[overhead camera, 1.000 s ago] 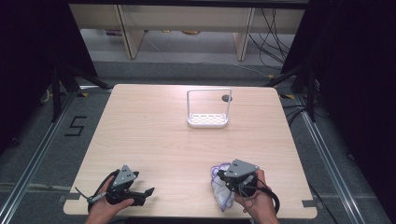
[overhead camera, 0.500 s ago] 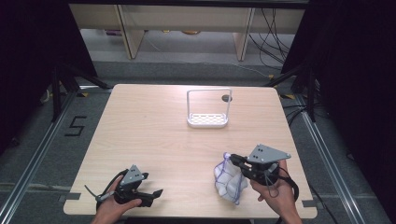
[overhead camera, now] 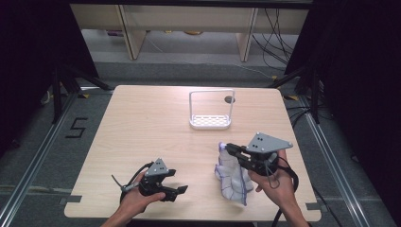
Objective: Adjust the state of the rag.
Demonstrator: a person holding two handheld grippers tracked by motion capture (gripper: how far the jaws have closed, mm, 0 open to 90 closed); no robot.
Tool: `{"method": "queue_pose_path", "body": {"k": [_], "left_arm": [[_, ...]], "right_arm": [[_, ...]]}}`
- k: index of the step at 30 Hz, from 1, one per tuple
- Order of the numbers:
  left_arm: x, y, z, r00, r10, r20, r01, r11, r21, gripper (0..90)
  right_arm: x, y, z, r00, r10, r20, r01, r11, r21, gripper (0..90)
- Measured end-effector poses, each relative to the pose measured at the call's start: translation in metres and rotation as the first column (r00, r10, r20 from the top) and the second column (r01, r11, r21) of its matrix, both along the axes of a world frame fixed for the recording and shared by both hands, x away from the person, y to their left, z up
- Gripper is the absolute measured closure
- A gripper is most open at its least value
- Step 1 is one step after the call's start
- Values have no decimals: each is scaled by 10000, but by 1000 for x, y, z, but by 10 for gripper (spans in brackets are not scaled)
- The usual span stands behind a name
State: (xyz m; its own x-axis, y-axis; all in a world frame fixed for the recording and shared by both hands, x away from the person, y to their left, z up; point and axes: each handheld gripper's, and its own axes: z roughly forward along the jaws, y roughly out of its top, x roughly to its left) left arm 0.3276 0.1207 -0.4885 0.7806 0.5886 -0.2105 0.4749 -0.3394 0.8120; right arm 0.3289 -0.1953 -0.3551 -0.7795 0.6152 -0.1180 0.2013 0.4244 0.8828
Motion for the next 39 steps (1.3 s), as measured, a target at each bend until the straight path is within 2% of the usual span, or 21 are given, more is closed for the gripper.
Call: {"method": "queue_pose_path", "body": {"k": [3, 8, 11, 12, 14, 16, 17, 18, 20, 21, 22, 23, 24, 27, 28, 30, 31, 34, 35, 36, 39], "left_arm": [[6, 7, 0, 9995, 178, -270, -184, 9996, -193, 229], [12, 10, 1, 9989, 344, -332, -354, 9989, -301, 228], [15, 12, 3, 9983, 514, -259, -522, 9981, -332, 225], [16, 13, 4, 9986, 495, -211, -503, 9980, -395, 224], [17, 15, 6, 9977, 676, -106, -681, 9959, -593, 221], [17, 16, 9, 9978, 669, 2, -667, 9948, -767, 221], [17, 16, 10, 9976, 683, 118, -674, 9955, -673, 221], [17, 15, 10, 9974, 682, 222, -665, 9953, -709, 223], [17, 10, 10, 9968, 570, 558, -537, 9968, -592, 235], [19, 6, 9, 9958, 434, 808, -401, 9983, -420, 241], [20, 2, 8, 9950, 316, 947, -303, 9994, -155, 253], [20, 2, 8, 9950, 316, 947, -303, 9994, -155, 273], [25, -8, 5, 9925, 95, 1218, -109, 9999, 109, 286], [29, -16, 1, 9917, -142, 1280, 112, 9997, 237, 324], [33, -24, -2, 9903, -466, 1311, 419, 9984, 380, 324], [35, -33, -5, 9934, -634, 960, 614, 9978, 237, 339], [35, -37, -7, 9931, -642, 978, 624, 9978, 206, 343], [37, -45, -8, 9882, -908, 1235, 835, 9945, 630, 444], [38, -46, -9, 9880, -883, 1265, 837, 9956, 410, 511], [39, -46, -9, 9864, -882, 1386, 838, 9958, 370, 568], [41, -38, -5, 9848, -806, 1537, 778, 9967, 239, 749]], "right_arm": [[6, 10, 16, 9993, 287, 245, -294, 9991, 296, 865], [11, 25, 36, 9957, 583, 715, -628, 9961, 614, 865], [14, 30, 46, 9942, 847, 667, -903, 9922, 859, 866], [16, 36, 56, 9918, 1094, 659, -1148, 9899, 834, 866], [18, 41, 64, 9879, 1258, 912, -1326, 9885, 726, 866], [18, 45, 69, 9859, 1438, 851, -1504, 9857, 759, 865], [19, 47, 70, 9840, 1462, 1017, -1533, 9860, 653, 866], [17, 48, 69, 9873, 1397, 753, -1454, 9864, 768, 865], [22, 47, 67, 9819, 1574, 1055, -1650, 9840, 676, 865], [21, 47, 65, 9859, 1487, 766, -1550, 9843, 845, 865], [22, 46, 62, 9856, 1530, 720, -1589, 9837, 842, 865], [22, 47, 59, 9865, 1510, 630, -1564, 9833, 930, 865], [22, 45, 56, 9863, 1530, 609, -1581, 9833, 901, 865], [21, 45, 53, 9893, 1419, 352, -1449, 9838, 1052, 865], [22, 44, 53, 9870, 1562, 389, -1595, 9816, 1052, 865], [23, 41, 53, 9832, 1672, 731, -1740, 9797, 995, 865], [21, 40, 54, 9867, 1518, 581, -1571, 9824, 1008, 865], [20, 38, 55, 9875, 1485, 522, -1534, 9823, 1078, 865], [22, 36, 56, 9831, 1619, 851, -1696, 9812, 924, 865], [19, 35, 55, 9882, 1449, 490, -1494, 9830, 1066, 864], [21, 31, 53, 9886, 1416, 509, -1464, 9833, 1084, 864]]}}
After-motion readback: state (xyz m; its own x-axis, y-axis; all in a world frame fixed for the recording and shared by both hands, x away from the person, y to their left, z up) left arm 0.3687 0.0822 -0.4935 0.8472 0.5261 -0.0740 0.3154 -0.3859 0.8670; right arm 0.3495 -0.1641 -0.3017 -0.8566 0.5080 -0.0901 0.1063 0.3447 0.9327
